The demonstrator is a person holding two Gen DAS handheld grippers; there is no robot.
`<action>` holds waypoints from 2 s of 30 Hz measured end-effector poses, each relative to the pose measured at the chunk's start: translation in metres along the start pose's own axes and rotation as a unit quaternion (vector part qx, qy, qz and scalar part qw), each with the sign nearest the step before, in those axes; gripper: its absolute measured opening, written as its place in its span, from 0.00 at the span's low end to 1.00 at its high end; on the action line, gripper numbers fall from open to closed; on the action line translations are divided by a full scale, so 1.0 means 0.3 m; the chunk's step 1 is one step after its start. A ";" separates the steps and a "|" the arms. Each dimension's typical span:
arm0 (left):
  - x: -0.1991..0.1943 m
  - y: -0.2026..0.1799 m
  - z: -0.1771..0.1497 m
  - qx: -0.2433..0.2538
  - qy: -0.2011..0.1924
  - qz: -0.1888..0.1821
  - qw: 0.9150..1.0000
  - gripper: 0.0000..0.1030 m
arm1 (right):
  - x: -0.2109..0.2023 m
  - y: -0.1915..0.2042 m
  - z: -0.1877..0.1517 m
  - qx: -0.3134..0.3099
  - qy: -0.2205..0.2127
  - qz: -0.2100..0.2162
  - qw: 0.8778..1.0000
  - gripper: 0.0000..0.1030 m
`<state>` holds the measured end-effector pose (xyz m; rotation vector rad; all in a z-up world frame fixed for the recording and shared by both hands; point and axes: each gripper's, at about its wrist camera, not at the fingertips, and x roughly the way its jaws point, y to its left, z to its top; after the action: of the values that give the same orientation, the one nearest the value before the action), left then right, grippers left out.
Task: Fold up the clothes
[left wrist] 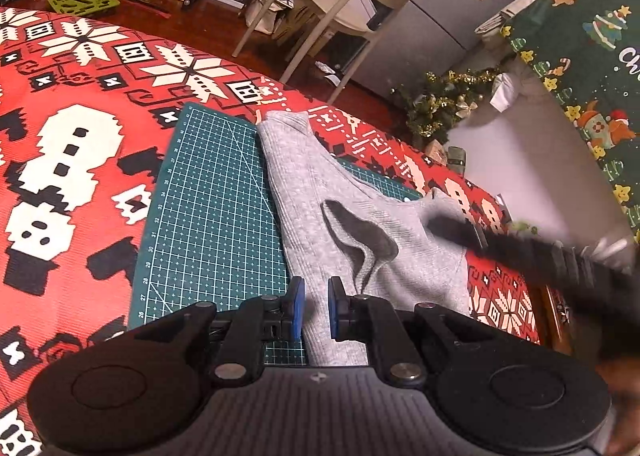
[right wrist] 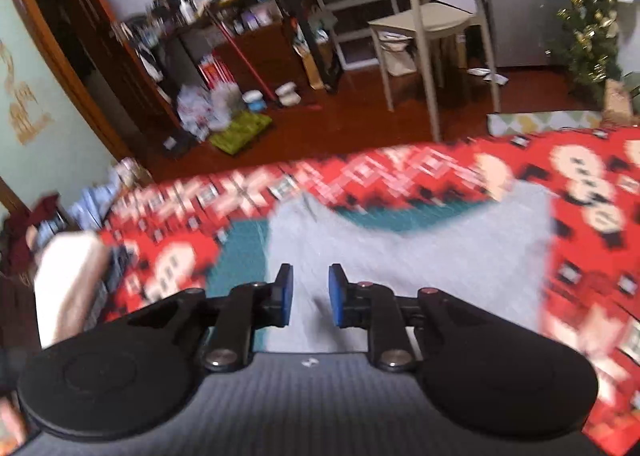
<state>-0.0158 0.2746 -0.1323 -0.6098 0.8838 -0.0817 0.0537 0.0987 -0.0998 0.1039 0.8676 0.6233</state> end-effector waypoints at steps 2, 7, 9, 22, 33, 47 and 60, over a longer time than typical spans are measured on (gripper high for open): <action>0.000 -0.005 -0.002 0.000 0.001 0.008 1.000 0.10 | -0.036 0.009 -0.073 -0.025 0.010 -0.020 0.999 0.21; -0.007 -0.026 -0.005 0.012 0.007 0.028 1.000 0.27 | -0.080 0.037 -0.239 -0.066 0.014 -0.046 0.997 0.21; -0.008 -0.038 -0.008 0.020 0.009 0.037 0.999 0.32 | -0.076 0.066 -0.272 -0.083 0.008 -0.047 0.995 0.21; -0.010 -0.038 -0.023 0.084 -0.008 0.151 0.985 0.73 | 0.032 0.145 -0.291 -0.159 0.012 -0.067 0.985 0.22; -0.043 -0.103 -0.037 0.154 -0.083 0.131 0.976 0.73 | -0.010 0.041 -0.236 -0.061 0.022 0.002 0.998 0.05; 0.171 -0.215 0.066 0.330 -0.034 0.111 0.937 0.35 | -0.008 -0.082 -0.208 0.012 0.027 0.044 0.999 0.05; 0.154 -0.251 0.084 0.334 -0.087 0.128 0.930 0.01 | -0.027 -0.054 -0.203 -0.011 0.045 0.074 0.996 0.04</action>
<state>0.0461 0.2095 -0.1124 0.1379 0.6964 -0.0863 0.0123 0.0711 -0.1393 0.1214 0.9445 0.7809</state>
